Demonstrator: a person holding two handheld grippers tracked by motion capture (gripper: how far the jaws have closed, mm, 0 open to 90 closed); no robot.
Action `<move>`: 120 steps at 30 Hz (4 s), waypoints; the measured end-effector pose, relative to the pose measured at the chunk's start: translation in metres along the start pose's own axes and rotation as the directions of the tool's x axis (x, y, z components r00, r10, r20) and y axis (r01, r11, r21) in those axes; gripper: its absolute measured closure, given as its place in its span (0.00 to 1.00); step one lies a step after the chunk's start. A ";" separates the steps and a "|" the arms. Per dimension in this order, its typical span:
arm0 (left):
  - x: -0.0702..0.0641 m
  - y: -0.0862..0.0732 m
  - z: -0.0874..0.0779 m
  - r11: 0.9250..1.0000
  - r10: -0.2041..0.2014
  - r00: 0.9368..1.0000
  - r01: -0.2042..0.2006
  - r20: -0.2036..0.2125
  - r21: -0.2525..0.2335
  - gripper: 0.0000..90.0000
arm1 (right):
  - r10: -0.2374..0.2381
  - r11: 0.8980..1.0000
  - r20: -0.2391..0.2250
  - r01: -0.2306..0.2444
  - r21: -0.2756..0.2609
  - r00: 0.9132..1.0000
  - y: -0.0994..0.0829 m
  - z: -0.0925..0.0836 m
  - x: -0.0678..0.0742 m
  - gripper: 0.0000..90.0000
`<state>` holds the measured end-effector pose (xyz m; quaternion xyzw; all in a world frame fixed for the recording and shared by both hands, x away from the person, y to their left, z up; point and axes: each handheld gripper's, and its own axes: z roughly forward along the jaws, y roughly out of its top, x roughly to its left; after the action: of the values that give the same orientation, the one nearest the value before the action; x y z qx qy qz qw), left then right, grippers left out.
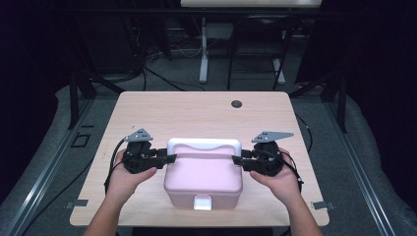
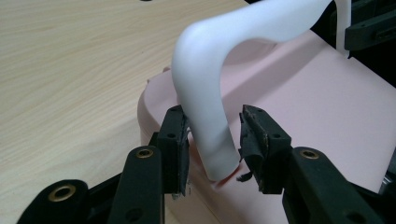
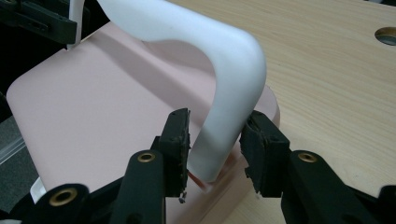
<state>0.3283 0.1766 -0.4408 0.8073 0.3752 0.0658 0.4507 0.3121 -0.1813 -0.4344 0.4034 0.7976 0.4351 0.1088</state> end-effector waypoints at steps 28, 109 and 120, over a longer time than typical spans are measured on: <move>-0.007 -0.010 -0.008 0.999 0.048 0.999 -0.048 0.000 0.002 0.79 | -0.072 0.997 -0.005 0.072 0.016 0.997 -0.010 -0.005 0.012 0.72; -0.008 -0.028 -0.031 0.999 0.038 0.999 -0.037 -0.032 0.012 1.00 | -0.002 0.993 -0.062 -0.005 -0.117 0.998 0.016 -0.016 0.001 0.82; -0.022 -0.026 -0.021 0.997 0.071 0.997 -0.071 0.012 0.038 1.00 | 0.004 0.993 -0.060 -0.011 -0.117 0.998 0.016 -0.015 0.000 0.82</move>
<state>0.2886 0.1843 -0.4438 0.8291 0.3450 0.0703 0.4343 0.3125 -0.1860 -0.4131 0.3862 0.7720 0.4935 0.1065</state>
